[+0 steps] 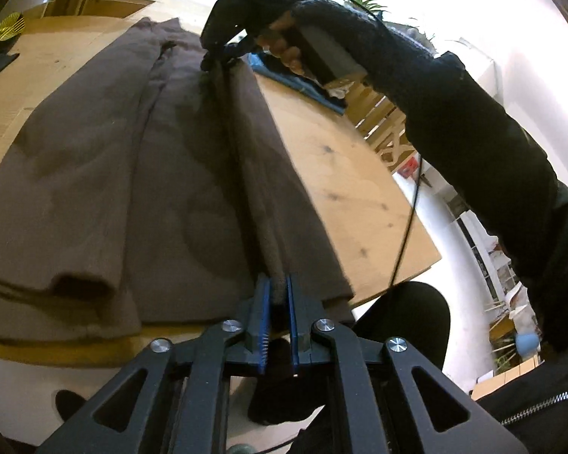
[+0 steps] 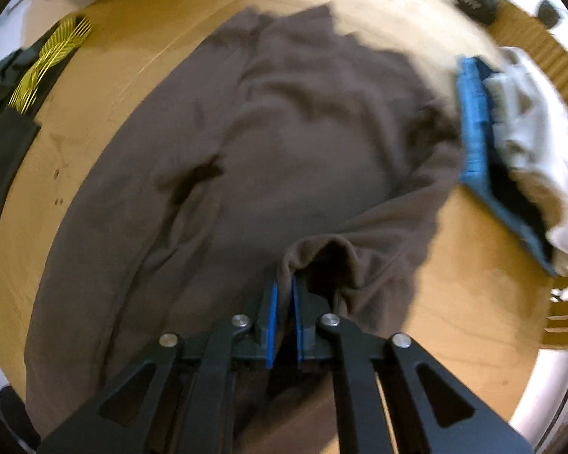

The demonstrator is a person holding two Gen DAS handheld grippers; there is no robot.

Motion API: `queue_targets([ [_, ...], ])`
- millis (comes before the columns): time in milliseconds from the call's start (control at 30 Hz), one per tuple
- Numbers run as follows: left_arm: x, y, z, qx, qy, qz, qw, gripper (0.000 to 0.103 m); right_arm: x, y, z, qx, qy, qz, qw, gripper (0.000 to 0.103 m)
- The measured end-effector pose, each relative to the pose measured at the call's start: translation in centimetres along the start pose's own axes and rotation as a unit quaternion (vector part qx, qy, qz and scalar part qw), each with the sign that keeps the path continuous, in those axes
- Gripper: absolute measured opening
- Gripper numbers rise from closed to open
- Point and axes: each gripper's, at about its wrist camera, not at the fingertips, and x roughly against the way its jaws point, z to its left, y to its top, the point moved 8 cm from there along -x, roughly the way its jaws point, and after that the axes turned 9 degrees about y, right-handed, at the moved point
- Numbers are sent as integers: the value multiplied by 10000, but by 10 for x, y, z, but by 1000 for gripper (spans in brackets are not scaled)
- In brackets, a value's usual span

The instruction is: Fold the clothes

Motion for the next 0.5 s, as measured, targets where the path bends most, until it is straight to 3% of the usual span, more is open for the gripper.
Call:
queue_targets([
  [67, 3, -4, 6, 28, 68, 45, 10000, 10, 9, 2, 1, -143, 372, -121, 9991, 22],
  [200, 26, -8, 18, -49, 296, 90, 9995, 10, 71, 11, -10, -467, 1391, -937, 9847, 25],
  [300, 47, 19, 21, -546, 715, 21, 9959, 10, 120, 3, -42, -587, 1333, -1626, 9759, 24],
  [400, 50, 61, 9, -1196, 1024, -129, 9874, 17, 125, -14, -69, -708, 1264, -1617, 9762, 24],
  [500, 26, 98, -19, -1989, 1083, -151, 9739, 17, 104, -22, -78, -699, 1106, -1384, 9817, 24],
])
